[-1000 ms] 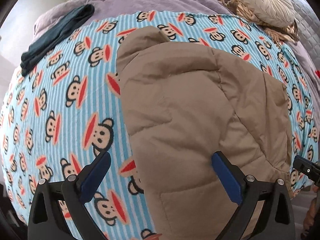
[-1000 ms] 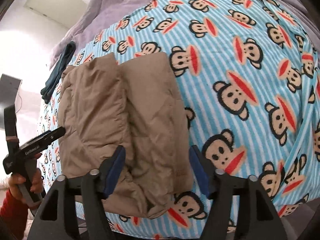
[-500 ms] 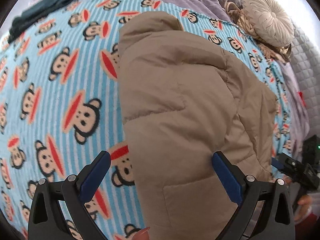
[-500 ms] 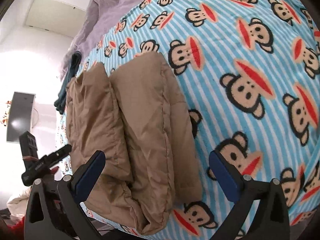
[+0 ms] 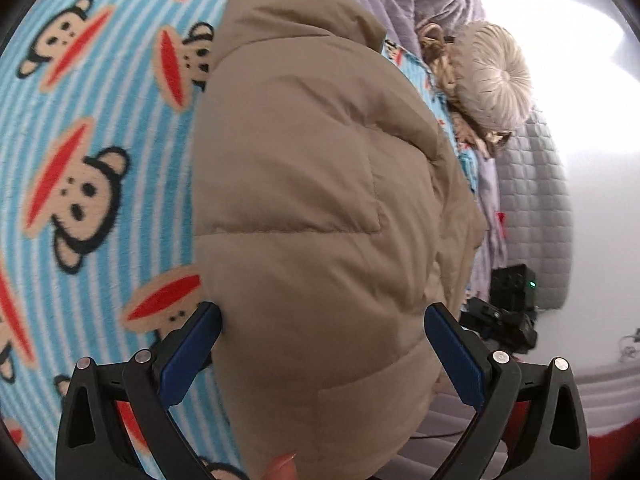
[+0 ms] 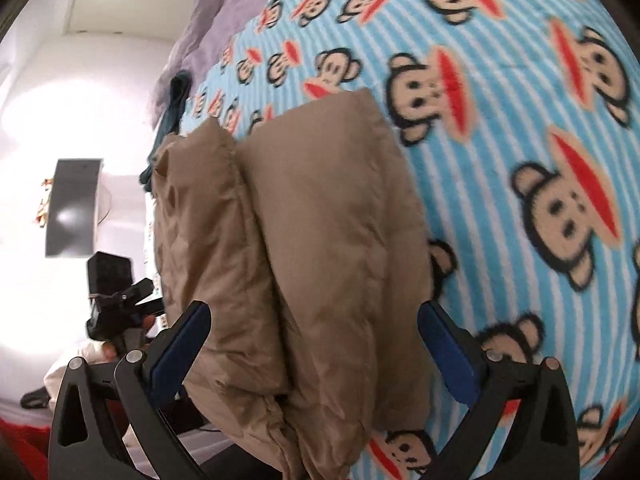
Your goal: Fold large clothes
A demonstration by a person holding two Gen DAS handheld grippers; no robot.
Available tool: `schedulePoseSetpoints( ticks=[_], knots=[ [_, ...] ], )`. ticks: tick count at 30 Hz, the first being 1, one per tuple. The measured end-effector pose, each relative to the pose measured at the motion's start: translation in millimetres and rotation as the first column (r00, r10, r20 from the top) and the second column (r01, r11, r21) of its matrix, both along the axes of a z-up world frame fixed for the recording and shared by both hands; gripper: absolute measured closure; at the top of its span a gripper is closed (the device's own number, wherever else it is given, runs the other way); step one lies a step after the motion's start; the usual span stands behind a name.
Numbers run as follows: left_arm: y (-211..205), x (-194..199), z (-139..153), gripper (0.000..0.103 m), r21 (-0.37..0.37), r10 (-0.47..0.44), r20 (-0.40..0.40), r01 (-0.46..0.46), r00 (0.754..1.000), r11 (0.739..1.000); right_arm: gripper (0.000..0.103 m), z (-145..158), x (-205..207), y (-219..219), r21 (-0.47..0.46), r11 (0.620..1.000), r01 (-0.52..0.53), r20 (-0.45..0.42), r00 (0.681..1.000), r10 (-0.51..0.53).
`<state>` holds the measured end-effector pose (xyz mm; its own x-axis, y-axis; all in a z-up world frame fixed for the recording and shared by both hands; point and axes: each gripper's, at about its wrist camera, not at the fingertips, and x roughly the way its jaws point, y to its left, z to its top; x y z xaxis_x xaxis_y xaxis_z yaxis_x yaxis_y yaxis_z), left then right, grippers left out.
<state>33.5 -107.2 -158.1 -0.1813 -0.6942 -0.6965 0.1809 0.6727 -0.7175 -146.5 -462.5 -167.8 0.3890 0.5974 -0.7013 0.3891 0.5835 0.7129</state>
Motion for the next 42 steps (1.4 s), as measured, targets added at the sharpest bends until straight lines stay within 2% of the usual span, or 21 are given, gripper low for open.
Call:
schedulePoseSetpoints(
  ticks=[5,9,15,19,24,27,29,32,34,42],
  knots=[
    [-6,8,-14,0.001,-0.012,-0.020,-0.001,0.020,1.000,1.000,0.000,-19,23,8,-0.011,0.998,-0.069,-0.038,0.997,0.068],
    [-15,10,-32,0.001,-0.003,-0.066,-0.003,0.066,0.998,0.998,0.000,-43,38,11,0.051,0.994,-0.097,-0.043,0.994,0.099],
    [-24,14,-58,0.000,-0.073,-0.040,-0.069,0.035,0.997,0.997,0.000,-66,58,12,0.154,0.985,-0.076,-0.007,0.997,0.078],
    [-35,14,-66,0.000,-0.075,-0.030,-0.097,0.023,0.995,0.997,0.000,-76,67,14,0.188,0.979,-0.077,-0.017,0.996,0.082],
    [-60,6,-52,0.000,-0.004,-0.039,-0.036,0.038,0.999,0.999,0.000,-76,76,22,0.197,0.979,-0.045,-0.038,0.998,0.054],
    [-65,0,-41,0.007,0.010,-0.036,0.010,0.036,0.999,0.999,0.004,-73,76,26,0.211,0.977,-0.030,-0.047,0.998,0.041],
    [-62,-3,-35,0.014,0.005,-0.032,0.031,0.032,0.999,0.999,0.023,-67,78,31,0.218,0.975,-0.033,-0.041,0.998,0.042],
    [-60,-5,-28,0.017,-0.006,-0.034,0.039,0.034,0.999,0.999,0.039,-53,80,38,0.213,0.976,-0.051,-0.008,0.999,0.054],
    [-60,-5,-20,0.017,-0.006,-0.040,0.049,0.040,0.998,0.999,0.043,-44,79,42,0.212,0.976,-0.050,0.012,0.999,0.049],
    [-30,2,34,0.017,-0.038,-0.019,0.132,0.024,0.991,0.999,0.045,-19,87,64,0.265,0.963,-0.045,0.074,0.997,0.026]
  ],
)
